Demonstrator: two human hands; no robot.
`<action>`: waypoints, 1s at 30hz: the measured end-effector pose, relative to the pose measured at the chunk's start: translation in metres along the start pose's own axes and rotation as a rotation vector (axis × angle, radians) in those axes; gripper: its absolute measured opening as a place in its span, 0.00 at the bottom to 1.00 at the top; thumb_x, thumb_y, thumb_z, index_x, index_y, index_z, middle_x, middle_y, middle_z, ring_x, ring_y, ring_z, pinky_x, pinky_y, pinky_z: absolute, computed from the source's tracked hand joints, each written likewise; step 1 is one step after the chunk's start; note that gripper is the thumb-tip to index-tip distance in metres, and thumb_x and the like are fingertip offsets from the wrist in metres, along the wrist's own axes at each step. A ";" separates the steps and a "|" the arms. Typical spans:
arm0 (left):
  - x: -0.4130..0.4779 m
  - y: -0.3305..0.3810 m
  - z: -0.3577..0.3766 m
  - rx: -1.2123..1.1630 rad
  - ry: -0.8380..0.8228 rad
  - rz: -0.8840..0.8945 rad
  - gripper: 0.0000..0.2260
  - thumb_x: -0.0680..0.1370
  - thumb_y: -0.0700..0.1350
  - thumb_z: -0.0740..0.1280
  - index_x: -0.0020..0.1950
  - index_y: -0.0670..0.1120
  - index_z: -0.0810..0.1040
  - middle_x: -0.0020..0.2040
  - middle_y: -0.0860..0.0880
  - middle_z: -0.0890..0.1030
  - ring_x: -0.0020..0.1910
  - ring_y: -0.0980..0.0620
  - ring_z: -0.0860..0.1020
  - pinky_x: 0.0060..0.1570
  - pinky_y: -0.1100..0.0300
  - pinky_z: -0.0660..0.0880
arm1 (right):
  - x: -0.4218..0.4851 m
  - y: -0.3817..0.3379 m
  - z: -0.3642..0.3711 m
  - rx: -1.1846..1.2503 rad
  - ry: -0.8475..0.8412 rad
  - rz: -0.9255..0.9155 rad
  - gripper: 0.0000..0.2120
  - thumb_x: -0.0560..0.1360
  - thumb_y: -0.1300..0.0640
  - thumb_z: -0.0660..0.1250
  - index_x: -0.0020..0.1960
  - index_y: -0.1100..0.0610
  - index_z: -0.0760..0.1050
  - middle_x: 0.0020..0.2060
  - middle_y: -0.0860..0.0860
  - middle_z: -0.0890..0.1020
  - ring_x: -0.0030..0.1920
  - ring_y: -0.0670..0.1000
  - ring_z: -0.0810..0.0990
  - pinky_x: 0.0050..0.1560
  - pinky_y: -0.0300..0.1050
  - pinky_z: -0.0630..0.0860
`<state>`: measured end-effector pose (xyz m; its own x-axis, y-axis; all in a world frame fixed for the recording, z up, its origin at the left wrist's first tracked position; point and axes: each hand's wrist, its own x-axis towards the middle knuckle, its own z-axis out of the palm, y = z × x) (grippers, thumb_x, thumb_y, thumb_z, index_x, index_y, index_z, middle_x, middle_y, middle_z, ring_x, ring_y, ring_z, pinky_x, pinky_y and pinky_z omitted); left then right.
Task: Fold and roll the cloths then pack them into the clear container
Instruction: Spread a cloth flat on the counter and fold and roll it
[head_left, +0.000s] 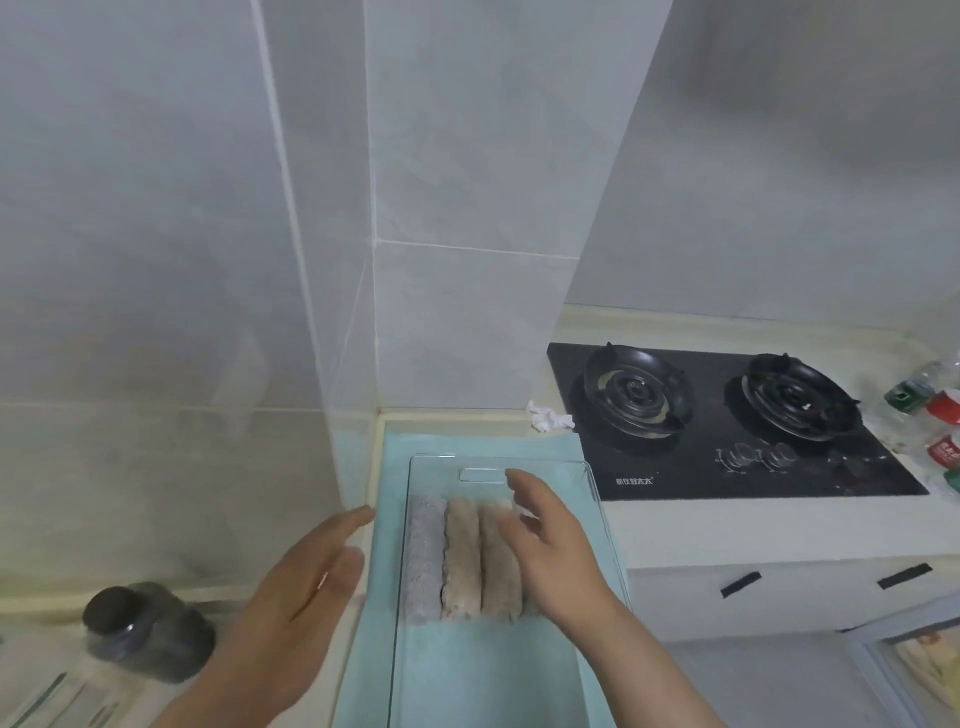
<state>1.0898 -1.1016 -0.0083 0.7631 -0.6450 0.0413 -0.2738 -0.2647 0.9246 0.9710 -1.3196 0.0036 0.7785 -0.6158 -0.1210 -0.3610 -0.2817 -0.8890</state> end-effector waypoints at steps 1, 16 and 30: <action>-0.002 0.006 -0.003 -0.052 0.054 0.012 0.22 0.68 0.75 0.56 0.60 0.73 0.71 0.64 0.67 0.75 0.65 0.66 0.71 0.68 0.59 0.66 | -0.006 -0.012 -0.001 0.014 -0.037 -0.053 0.19 0.80 0.53 0.63 0.69 0.41 0.68 0.66 0.35 0.71 0.67 0.38 0.70 0.68 0.40 0.67; -0.133 0.110 0.047 -0.150 0.809 -0.045 0.27 0.69 0.67 0.56 0.62 0.57 0.76 0.60 0.60 0.78 0.60 0.62 0.76 0.66 0.51 0.70 | -0.070 -0.068 -0.072 0.129 -0.548 -0.530 0.12 0.77 0.49 0.63 0.57 0.35 0.73 0.58 0.35 0.79 0.60 0.34 0.75 0.59 0.32 0.70; -0.423 0.161 0.091 -0.073 1.470 -0.226 0.25 0.68 0.67 0.57 0.61 0.60 0.76 0.61 0.62 0.78 0.64 0.61 0.73 0.69 0.50 0.67 | -0.249 -0.089 -0.013 0.085 -1.159 -0.798 0.15 0.71 0.41 0.62 0.56 0.34 0.76 0.56 0.34 0.80 0.60 0.38 0.77 0.61 0.42 0.73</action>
<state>0.6693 -0.9366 0.0889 0.6895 0.6983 0.1922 -0.0767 -0.1934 0.9781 0.8029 -1.1508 0.1188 0.7462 0.6443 0.1678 0.3707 -0.1927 -0.9086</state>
